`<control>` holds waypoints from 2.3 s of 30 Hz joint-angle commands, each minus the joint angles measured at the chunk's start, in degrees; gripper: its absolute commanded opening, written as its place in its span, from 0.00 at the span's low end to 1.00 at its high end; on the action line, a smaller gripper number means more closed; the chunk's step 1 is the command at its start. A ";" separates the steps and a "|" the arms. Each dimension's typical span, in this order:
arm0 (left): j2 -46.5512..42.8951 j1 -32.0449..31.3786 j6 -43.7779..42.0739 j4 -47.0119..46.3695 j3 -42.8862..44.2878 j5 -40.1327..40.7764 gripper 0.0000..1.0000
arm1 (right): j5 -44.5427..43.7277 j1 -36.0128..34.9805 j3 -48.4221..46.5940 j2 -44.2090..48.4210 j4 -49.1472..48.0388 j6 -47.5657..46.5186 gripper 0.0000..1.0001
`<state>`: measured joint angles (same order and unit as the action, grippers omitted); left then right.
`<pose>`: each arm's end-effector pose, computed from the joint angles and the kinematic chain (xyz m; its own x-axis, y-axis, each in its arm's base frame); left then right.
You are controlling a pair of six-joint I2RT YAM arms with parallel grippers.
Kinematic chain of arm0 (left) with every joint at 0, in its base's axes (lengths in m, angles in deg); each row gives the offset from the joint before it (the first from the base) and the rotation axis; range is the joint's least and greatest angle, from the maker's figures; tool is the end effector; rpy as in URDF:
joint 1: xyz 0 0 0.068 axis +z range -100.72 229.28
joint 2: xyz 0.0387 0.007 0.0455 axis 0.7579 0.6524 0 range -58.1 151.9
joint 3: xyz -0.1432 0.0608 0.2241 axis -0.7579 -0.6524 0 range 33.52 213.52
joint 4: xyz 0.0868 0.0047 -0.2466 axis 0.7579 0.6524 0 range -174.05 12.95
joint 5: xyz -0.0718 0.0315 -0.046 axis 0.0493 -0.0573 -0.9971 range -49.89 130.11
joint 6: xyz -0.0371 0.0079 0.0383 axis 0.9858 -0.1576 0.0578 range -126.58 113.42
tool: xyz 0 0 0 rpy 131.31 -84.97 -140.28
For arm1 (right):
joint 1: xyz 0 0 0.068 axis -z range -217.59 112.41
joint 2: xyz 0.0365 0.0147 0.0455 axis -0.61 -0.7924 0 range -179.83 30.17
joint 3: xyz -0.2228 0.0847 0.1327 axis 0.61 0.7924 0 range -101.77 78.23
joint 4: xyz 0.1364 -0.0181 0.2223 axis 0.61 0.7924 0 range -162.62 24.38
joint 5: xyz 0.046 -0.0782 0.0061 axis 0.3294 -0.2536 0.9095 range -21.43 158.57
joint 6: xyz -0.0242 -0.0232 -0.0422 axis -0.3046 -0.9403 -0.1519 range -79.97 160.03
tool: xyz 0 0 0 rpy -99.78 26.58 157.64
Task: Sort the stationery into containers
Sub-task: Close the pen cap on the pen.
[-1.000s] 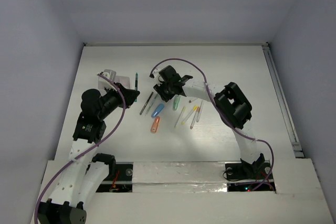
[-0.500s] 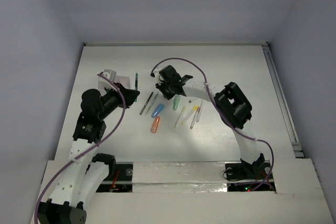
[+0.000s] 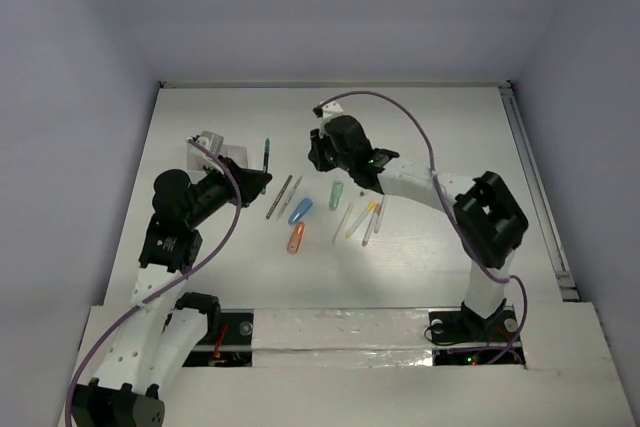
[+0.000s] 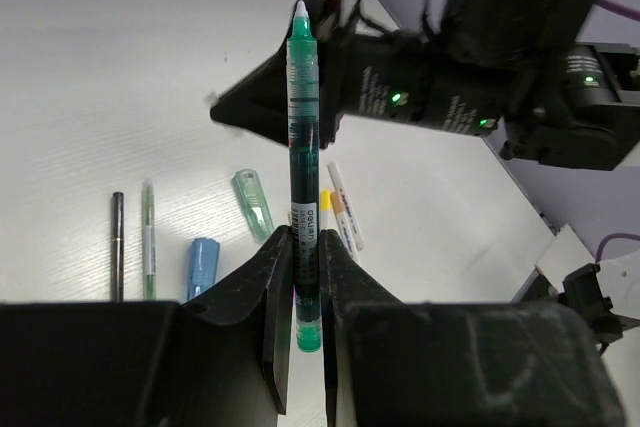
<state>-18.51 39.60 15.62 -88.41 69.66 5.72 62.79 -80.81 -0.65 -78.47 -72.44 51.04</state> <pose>0.1622 -0.0481 0.3286 -0.2481 -0.2740 -0.9292 0.6499 0.6642 -0.3694 0.3242 0.2999 0.2395 -0.4750 -0.1857 -0.8602 -0.5369 0.8356 0.1161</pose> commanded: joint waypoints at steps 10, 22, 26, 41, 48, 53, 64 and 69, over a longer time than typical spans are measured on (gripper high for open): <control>0.92 -0.79 2.06 -5.83 -0.19 -4.37 0.00 | 0.15 -0.55 9.08 11.96 -34.71 32.31 0.00; 1.45 -0.79 1.89 -4.61 -0.02 -2.70 0.00 | 7.87 -0.55 13.92 9.42 -56.77 49.37 0.00; 2.06 -0.79 1.62 -3.99 0.16 -2.08 0.00 | 10.08 -0.55 12.95 7.22 -60.30 53.50 0.00; 4.70 -0.79 1.54 -3.55 0.25 -3.49 0.00 | 13.25 -0.55 11.55 7.22 -60.04 52.01 0.00; 4.62 -0.79 0.92 -3.02 0.51 -3.49 0.00 | 15.62 -0.55 9.70 6.60 -58.46 51.84 0.00; 4.70 -0.79 0.39 -2.50 0.69 -3.49 0.00 | 17.37 -0.55 9.00 6.25 -57.14 51.84 0.00; 3.91 -0.79 0.04 -2.41 0.86 -3.31 0.00 | 20.63 -0.55 7.94 4.31 -57.41 54.04 0.00; 3.82 -0.79 -0.05 -2.14 0.86 -3.31 0.00 | 20.37 -0.55 8.29 5.02 -56.88 52.98 0.00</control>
<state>-13.63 38.99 16.45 -89.37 69.66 3.25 82.53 -80.81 8.62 -74.65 -127.10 104.76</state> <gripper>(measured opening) 0.077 0.228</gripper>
